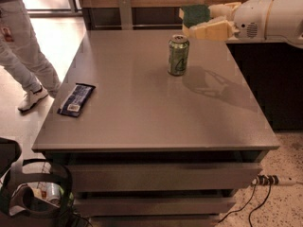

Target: Move sponge near rxbar blueberry

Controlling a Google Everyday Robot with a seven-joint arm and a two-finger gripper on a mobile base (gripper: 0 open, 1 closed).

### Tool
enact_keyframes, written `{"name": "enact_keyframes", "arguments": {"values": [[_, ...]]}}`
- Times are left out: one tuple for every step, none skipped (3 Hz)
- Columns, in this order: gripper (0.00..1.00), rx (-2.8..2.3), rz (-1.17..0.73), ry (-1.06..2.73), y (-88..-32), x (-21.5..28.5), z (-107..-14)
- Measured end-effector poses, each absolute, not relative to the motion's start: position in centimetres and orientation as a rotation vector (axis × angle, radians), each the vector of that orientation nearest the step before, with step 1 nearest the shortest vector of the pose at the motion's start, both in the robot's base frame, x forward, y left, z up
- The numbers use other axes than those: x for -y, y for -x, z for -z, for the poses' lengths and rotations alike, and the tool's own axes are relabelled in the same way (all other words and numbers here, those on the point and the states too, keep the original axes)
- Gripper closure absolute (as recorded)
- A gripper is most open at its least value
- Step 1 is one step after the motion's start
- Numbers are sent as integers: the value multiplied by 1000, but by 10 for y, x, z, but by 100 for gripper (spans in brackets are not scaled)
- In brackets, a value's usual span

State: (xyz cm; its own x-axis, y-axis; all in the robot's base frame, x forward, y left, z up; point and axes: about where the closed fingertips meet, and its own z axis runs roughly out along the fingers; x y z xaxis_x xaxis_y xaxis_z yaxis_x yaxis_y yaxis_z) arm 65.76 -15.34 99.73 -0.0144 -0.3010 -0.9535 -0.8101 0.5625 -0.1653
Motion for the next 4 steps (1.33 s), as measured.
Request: {"name": "enact_keyframes", "arguments": {"values": [[100, -1552, -590, 1065, -631, 115, -990], [100, -1503, -694, 1197, -607, 73, -981], [100, -1502, -715, 1194, -604, 64, -974], [100, -1502, -703, 1187, -588, 41, -969]]}}
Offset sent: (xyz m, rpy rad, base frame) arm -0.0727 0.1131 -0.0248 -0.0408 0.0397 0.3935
